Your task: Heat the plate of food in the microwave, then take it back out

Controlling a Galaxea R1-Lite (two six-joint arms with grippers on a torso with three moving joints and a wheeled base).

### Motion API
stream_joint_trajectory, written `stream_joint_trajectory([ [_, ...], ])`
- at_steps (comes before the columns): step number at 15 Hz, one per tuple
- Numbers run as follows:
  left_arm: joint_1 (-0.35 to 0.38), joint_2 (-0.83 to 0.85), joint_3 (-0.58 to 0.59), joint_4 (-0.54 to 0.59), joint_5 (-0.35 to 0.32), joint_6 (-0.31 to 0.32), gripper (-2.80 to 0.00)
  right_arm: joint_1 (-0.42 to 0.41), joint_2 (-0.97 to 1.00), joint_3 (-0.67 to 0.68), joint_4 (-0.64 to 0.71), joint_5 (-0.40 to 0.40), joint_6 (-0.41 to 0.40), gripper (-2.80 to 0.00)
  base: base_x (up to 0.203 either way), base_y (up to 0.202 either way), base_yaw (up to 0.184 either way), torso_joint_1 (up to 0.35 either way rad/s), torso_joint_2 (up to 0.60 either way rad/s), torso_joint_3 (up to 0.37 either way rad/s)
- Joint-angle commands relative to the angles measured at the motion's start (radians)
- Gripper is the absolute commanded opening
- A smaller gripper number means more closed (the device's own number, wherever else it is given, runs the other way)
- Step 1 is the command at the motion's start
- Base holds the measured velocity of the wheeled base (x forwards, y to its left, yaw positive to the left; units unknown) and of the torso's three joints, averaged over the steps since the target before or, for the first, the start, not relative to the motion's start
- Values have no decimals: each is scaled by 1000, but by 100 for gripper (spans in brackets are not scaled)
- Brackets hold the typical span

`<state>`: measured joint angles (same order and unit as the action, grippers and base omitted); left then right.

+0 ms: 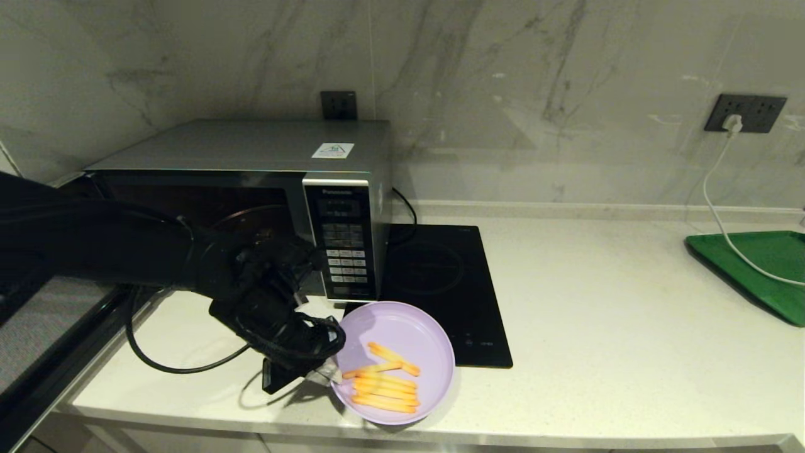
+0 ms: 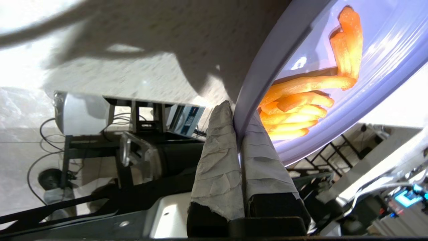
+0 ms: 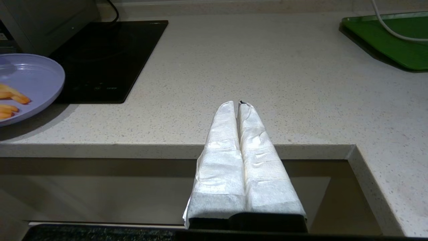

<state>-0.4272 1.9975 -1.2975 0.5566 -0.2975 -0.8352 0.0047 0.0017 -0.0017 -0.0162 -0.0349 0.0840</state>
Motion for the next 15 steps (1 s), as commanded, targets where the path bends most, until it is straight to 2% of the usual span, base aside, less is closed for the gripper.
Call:
stream_joint_trajectory([
  [1,-11,57,-45,4,22,-28,-280,0,0,0,-1,0,0,-280,0,0,0,0,0,0],
  [4,-44,75,-72,6,21,-57,-280,0,0,0,-1,0,0,-280,0,0,0,0,0,0],
  [7,-72,80,-123,8,12,-126,-280,0,0,0,-1,0,0,-280,0,0,0,0,0,0],
  [11,-97,108,-131,6,10,-146,-280,1,0,0,-1,0,0,-280,0,0,0,0,0,0],
  [15,-109,137,-139,5,21,-135,-280,0,0,0,-1,0,0,-280,0,0,0,0,0,0],
])
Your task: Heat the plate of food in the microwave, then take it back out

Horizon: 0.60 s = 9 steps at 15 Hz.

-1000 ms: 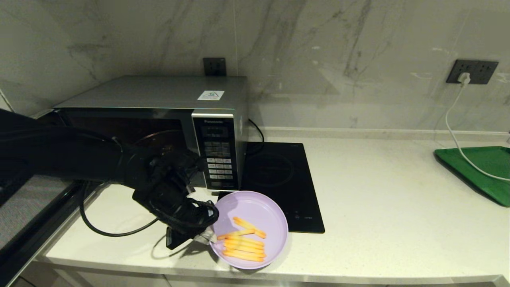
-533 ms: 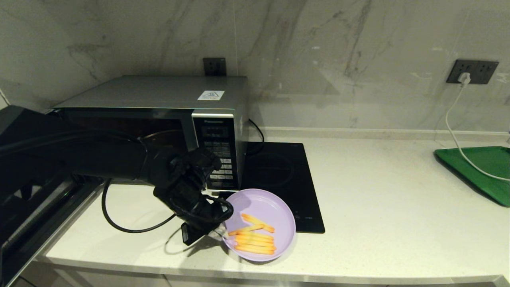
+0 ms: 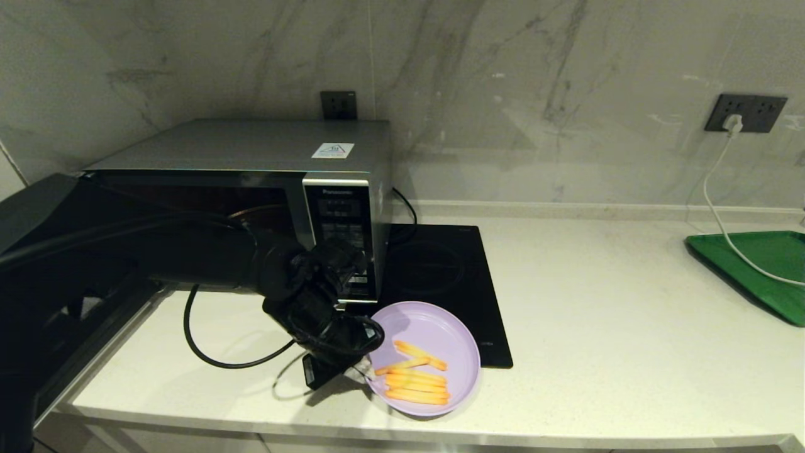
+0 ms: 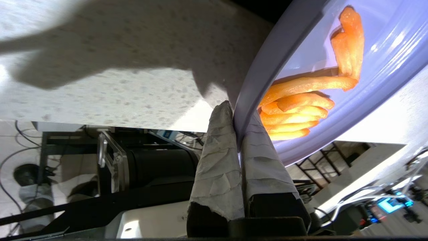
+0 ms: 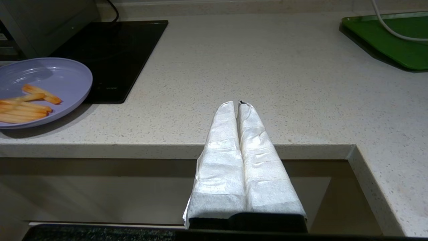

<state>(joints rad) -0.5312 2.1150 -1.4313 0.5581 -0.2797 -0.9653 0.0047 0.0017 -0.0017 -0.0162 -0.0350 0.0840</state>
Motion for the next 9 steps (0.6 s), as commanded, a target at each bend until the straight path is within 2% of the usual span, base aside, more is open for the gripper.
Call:
stream_joint_trajectory([
  [1,-6,27,-11,5,7,-6,-280,0,0,0,-1,0,0,-280,0,0,0,0,0,0],
  [9,-9,47,-38,8,41,-15,-280,0,0,0,-1,0,0,-280,0,0,0,0,0,0],
])
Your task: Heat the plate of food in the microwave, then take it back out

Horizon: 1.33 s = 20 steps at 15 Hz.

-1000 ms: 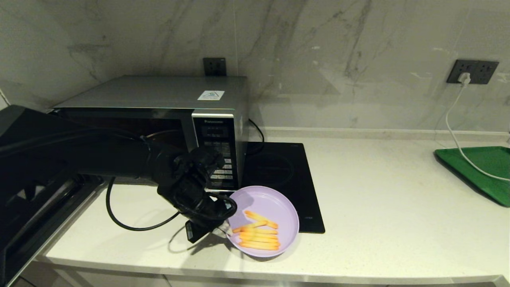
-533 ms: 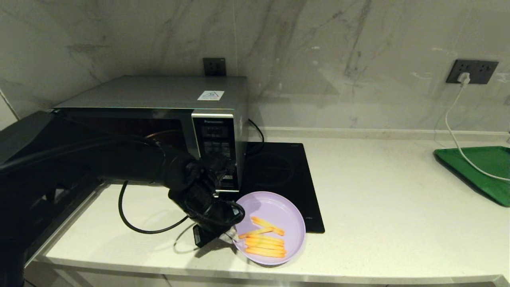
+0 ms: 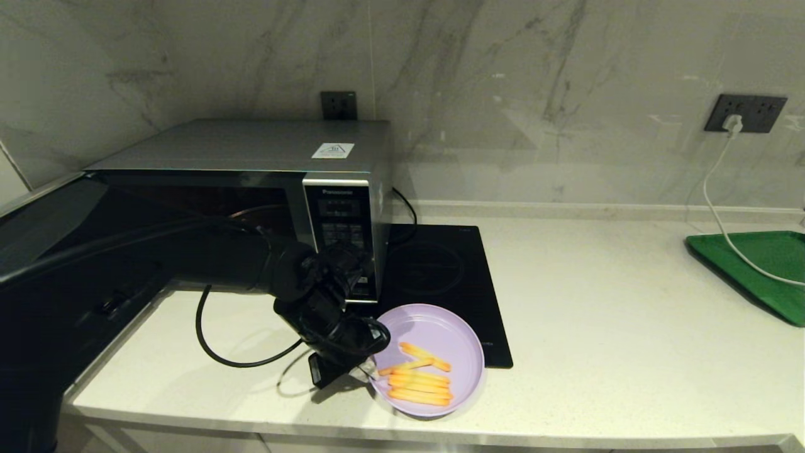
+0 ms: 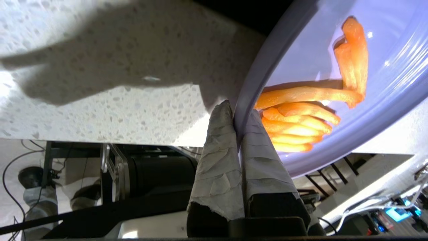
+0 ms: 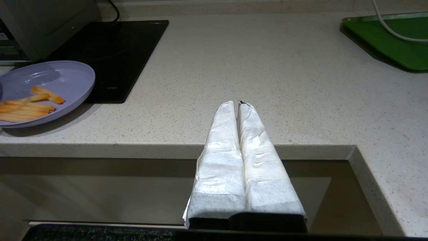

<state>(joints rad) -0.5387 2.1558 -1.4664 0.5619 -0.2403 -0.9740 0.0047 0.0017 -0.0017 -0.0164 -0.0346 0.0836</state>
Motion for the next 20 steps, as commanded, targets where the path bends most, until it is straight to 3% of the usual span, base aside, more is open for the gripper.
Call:
stream_joint_trajectory([
  [1,-1,10,-3,4,3,-6,-280,1,0,0,0,-1,1,-280,0,0,0,0,0,0],
  [4,0,17,-4,4,3,-9,-280,0,0,0,0,-1,1,-280,0,0,0,0,0,0],
  [5,0,6,-8,4,3,-9,0,0,0,0,0,-1,1,-280,0,0,0,0,0,0],
  [12,19,-85,-62,115,5,-39,0,0,0,0,0,-1,1,-280,0,0,0,0,0,0],
  [15,115,-176,-59,150,3,-20,0,0,0,0,0,-1,1,-280,0,0,0,0,0,0],
  [17,201,-274,-41,212,2,36,0,0,0,0,0,-1,1,-280,0,0,0,0,0,0],
  [18,252,-330,-23,241,3,76,-280,0,0,0,0,-1,1,-280,0,0,0,0,0,0],
  [20,408,-453,24,277,4,222,-280,0,0,0,0,-1,1,-280,0,0,0,0,0,0],
])
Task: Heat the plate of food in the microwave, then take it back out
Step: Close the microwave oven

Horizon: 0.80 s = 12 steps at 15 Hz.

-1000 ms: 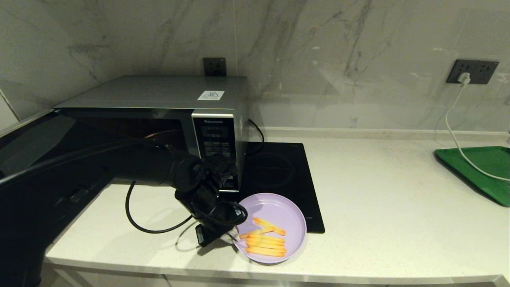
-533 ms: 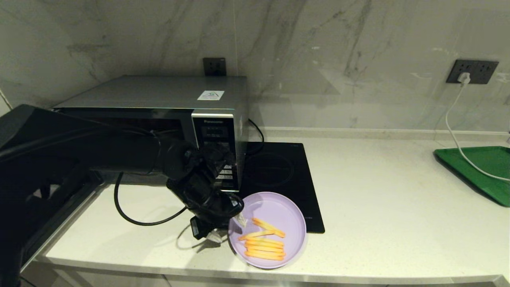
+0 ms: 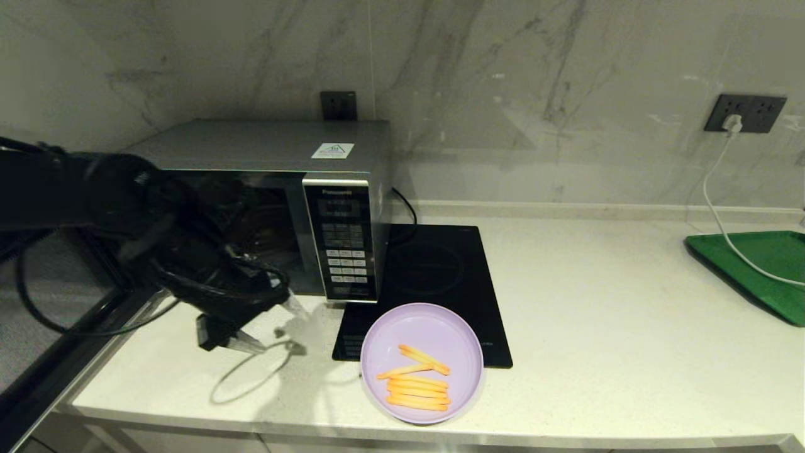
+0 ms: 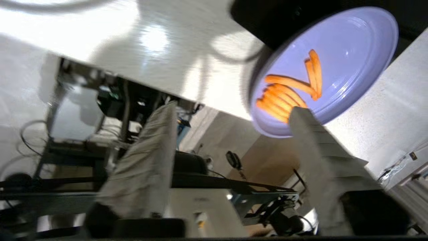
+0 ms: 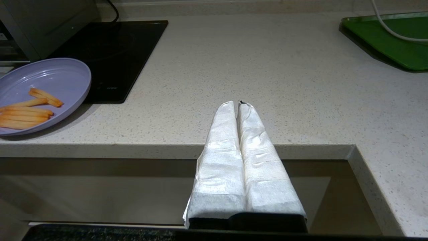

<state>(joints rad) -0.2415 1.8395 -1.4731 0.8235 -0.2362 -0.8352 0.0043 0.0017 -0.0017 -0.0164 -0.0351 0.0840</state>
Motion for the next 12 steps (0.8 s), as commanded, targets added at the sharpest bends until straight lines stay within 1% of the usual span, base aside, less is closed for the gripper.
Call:
stream_joint_trajectory([
  [1,201,-186,43,27,6,186,-280,0,0,0,0,0,0,-280,0,0,0,0,0,0],
  [3,402,-264,32,43,42,434,-280,0,0,0,0,0,0,-280,0,0,0,0,0,0],
  [4,499,-285,-1,48,58,541,-280,2,0,0,0,0,0,-280,0,0,0,0,0,0],
  [5,595,-299,-61,54,70,630,-280,0,0,0,0,0,0,-280,0,0,0,0,0,0],
  [6,669,-307,-145,67,77,692,-280,1,0,0,0,0,0,-280,0,0,0,0,0,0],
  [8,780,-320,-257,101,83,774,-280,0,0,0,0,0,0,-280,0,0,0,0,0,0],
  [9,795,-331,-289,109,84,791,-280,0,0,0,0,0,0,-280,0,0,0,2,12,-31],
  [12,797,-325,-400,109,97,793,-280,1,0,0,0,0,0,-280,0,0,0,0,0,0],
])
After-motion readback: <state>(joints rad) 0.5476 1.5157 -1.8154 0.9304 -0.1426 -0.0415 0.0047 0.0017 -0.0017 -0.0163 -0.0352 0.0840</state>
